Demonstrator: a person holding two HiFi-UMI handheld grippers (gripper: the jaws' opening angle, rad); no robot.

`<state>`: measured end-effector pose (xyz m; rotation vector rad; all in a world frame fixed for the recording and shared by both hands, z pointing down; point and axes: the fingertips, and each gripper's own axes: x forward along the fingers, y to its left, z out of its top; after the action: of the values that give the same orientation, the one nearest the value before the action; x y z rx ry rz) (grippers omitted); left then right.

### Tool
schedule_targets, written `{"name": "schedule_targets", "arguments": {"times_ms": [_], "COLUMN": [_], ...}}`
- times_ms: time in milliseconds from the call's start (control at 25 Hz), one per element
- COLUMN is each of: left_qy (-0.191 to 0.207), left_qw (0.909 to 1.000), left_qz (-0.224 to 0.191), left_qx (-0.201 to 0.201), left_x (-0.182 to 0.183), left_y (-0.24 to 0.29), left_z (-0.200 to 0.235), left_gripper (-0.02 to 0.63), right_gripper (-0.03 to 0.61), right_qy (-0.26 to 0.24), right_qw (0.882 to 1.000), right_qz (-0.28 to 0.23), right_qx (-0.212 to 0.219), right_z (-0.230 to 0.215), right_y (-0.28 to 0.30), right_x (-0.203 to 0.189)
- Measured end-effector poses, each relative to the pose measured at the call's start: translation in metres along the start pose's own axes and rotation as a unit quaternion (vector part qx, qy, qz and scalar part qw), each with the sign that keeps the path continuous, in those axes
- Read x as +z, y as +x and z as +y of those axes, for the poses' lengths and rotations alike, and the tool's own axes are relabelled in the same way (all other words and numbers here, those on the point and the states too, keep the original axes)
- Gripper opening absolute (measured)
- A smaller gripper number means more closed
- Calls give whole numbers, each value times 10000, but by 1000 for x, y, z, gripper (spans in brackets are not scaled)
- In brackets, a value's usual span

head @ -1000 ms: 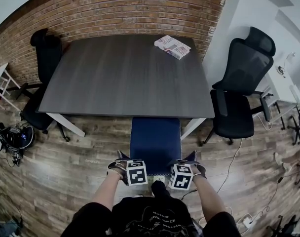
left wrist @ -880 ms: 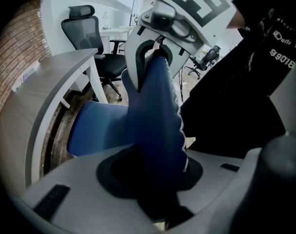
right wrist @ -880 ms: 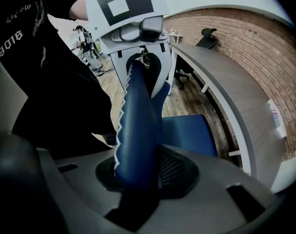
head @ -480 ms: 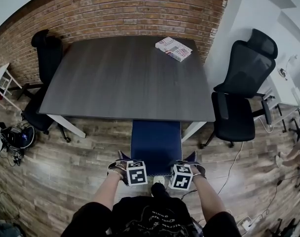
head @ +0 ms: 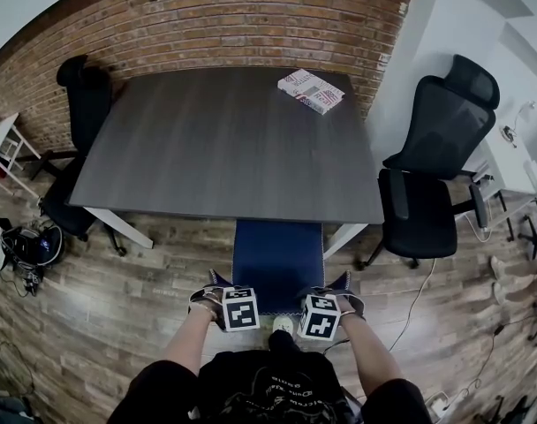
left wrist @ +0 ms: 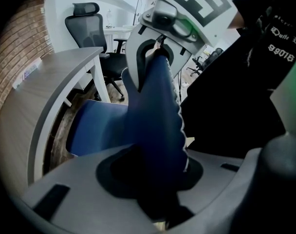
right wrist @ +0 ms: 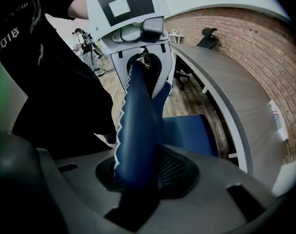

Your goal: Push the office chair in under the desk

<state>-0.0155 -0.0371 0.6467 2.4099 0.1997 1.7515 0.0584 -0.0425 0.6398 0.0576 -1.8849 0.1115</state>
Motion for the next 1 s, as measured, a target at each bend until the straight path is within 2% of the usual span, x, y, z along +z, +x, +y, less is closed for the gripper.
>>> {"name": "schedule_targets", "arguments": {"times_ms": [1000], "left_qy": [-169], "left_qw": [9998], "left_qz": [47], "left_qx": [37], "left_x": [16], "left_y": [3], "left_z": [36], "left_gripper": [133], "right_gripper": [106], "right_qy": [-31], "right_qw": [9999], "right_qz": [-74], "right_qx": [96], "right_z": [-39], "right_y": [-3], "right_x": [-11]}}
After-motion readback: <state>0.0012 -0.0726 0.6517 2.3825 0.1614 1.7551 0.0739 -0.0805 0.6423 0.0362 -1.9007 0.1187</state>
